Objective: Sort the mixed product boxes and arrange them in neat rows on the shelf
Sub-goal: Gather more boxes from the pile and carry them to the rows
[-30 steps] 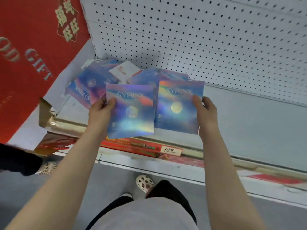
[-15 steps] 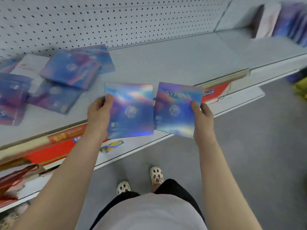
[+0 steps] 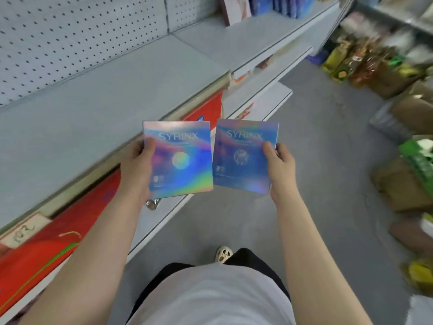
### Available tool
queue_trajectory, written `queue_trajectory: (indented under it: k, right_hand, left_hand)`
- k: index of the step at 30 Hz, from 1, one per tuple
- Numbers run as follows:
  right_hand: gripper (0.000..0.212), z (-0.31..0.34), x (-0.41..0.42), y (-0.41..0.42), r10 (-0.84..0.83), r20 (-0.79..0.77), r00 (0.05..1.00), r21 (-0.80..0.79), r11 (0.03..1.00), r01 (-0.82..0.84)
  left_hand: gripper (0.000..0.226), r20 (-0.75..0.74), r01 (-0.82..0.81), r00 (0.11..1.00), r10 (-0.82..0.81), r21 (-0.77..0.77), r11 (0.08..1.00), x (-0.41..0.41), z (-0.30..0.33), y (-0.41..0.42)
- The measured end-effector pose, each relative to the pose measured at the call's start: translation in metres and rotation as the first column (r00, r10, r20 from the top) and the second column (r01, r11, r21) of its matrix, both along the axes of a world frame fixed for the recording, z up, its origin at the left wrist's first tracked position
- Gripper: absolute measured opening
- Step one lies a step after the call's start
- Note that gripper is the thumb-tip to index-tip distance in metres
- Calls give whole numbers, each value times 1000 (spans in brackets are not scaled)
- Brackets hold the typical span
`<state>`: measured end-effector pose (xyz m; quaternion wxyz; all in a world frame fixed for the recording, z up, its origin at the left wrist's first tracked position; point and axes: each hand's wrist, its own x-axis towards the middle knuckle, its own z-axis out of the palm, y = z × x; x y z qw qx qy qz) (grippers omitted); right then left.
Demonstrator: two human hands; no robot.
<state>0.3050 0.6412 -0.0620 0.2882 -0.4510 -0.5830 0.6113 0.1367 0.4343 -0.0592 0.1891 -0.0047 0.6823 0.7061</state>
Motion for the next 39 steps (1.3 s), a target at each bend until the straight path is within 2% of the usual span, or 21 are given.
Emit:
queue_trajectory:
  k: [8, 12, 19, 24, 27, 34, 39]
  right_hand:
    - [32, 1, 42, 161, -105, 18, 994, 54, 993, 104]
    - [24, -9, 45, 221, -155, 10, 988, 30, 987, 155]
    - [28, -20, 18, 334, -212, 47, 976, 43, 977, 210]
    - [49, -17, -20, 426, -243, 63, 968, 76, 968, 238]
    - [50, -13, -45, 479, -259, 50, 965, 73, 964, 255]
    - [46, -16, -97, 599, -233, 12, 973, 29, 972, 232]
    - [36, -17, -149, 699, -76, 5, 997, 27, 997, 76]
  left_hand:
    - [19, -30, 94, 995, -95, -10, 995, 14, -12, 176]
    - [20, -39, 141, 989, -141, -16, 990, 0, -11, 247]
    - [17, -62, 206, 977, -206, -7, 979, -37, -20, 386]
    - [18, -64, 261, 963, -263, -37, 965, -86, -20, 485]
    - [21, -72, 285, 955, -288, -49, 957, -114, -10, 543]
    - [18, -117, 236, 964, -239, -41, 971, -160, 4, 656]
    - [19, -127, 86, 988, -90, -37, 996, -195, -6, 727]
